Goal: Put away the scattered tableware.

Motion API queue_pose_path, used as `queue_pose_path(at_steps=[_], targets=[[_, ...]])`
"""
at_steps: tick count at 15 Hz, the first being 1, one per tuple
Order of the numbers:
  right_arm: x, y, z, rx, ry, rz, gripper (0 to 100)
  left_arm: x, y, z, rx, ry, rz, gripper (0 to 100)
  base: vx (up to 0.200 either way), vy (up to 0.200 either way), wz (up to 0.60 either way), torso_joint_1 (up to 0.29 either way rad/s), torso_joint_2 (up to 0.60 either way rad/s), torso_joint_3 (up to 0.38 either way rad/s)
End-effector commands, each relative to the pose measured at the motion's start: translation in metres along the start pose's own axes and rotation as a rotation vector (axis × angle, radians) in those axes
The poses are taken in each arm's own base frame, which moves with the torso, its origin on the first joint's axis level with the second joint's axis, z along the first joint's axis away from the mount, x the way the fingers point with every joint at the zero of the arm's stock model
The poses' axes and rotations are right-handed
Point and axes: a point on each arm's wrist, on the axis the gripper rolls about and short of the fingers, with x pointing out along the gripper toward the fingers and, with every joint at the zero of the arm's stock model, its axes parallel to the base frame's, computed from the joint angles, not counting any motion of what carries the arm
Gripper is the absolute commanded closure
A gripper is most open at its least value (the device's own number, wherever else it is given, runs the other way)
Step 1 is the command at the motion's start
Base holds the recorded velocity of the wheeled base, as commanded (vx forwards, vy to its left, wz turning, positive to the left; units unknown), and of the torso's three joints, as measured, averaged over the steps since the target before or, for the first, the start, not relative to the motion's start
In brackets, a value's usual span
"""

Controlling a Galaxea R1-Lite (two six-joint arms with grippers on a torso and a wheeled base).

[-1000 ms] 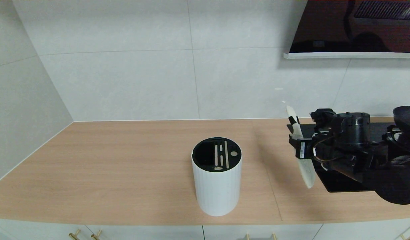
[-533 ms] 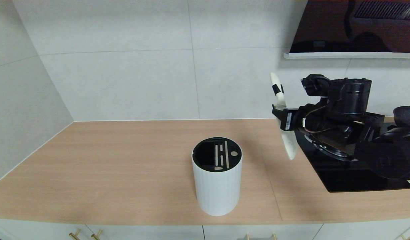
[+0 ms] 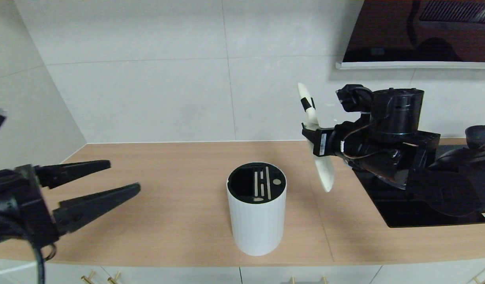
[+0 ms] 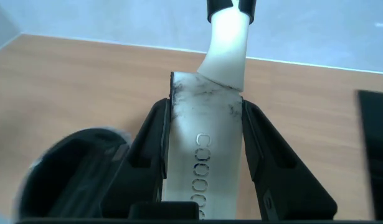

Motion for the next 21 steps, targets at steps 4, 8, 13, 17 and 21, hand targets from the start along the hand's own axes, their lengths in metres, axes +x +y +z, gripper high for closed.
queue_pose_path(at_steps=[4, 8, 13, 17, 21], targets=[[-0.028, 0.04, -0.003, -0.013, 0.007, 0.099, 100, 0.109, -0.018, -0.017, -0.314, 0.109, -0.243, 0, 0.0, 0.0, 0.0, 0.0, 0.0, 0.0], [-0.051, 0.06, -0.002, -0.017, 0.008, 0.178, 100, 0.15, -0.038, -0.021, -0.462, 0.004, -0.265, 0, 0.0, 0.0, 0.0, 0.0, 0.0, 0.0], [-0.059, 0.081, -0.021, -0.042, 0.06, 0.252, 100, 0.164, -0.058, -0.022, -0.499, -0.095, -0.297, 0, 0.0, 0.0, 0.0, 0.0, 0.0, 0.0], [-0.065, 0.095, -0.031, -0.057, 0.091, 0.296, 100, 0.169, -0.058, -0.024, -0.502, -0.087, -0.294, 0, 0.0, 0.0, 0.0, 0.0, 0.0, 0.0], [-0.07, 0.101, -0.037, -0.066, 0.11, 0.319, 100, 0.169, -0.057, -0.023, -0.497, -0.118, -0.29, 0, 0.0, 0.0, 0.0, 0.0, 0.0, 0.0]])
